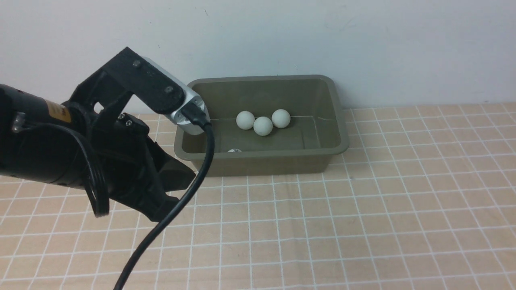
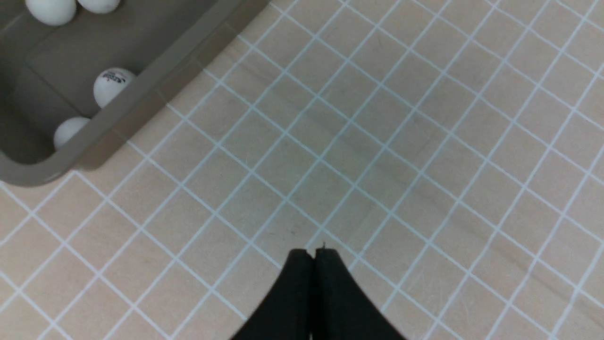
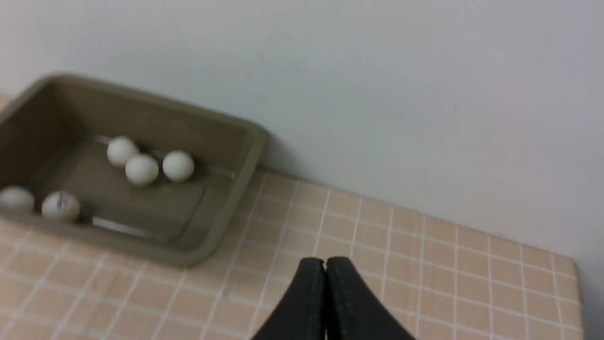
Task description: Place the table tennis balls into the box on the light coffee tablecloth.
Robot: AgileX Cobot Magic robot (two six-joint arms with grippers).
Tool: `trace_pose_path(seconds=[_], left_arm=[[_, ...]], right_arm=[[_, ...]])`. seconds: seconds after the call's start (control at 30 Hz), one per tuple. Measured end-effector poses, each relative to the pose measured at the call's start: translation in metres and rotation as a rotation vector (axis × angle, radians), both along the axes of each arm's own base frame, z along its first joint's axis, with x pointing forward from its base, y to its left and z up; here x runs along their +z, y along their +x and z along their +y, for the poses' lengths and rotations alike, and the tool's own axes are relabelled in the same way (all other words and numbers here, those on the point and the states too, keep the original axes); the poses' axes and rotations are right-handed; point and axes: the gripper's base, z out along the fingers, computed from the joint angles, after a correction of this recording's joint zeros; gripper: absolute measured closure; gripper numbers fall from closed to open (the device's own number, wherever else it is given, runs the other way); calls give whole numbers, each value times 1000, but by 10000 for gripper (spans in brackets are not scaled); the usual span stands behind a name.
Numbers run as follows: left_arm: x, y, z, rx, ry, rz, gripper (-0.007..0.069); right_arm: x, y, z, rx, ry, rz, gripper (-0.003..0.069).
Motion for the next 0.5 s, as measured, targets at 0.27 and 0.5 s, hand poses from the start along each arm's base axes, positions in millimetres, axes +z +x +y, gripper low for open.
trace_pose_path(seconds=[0.27,0.5], left_arm=[[2,-1,-3,-59,-5,-34,693],[3,-1,-5,-70,-38,-34,693]], right_arm=[[-17,-70,1,387,-58,152,676],[-73,-126,-16,444,52,-46,676]])
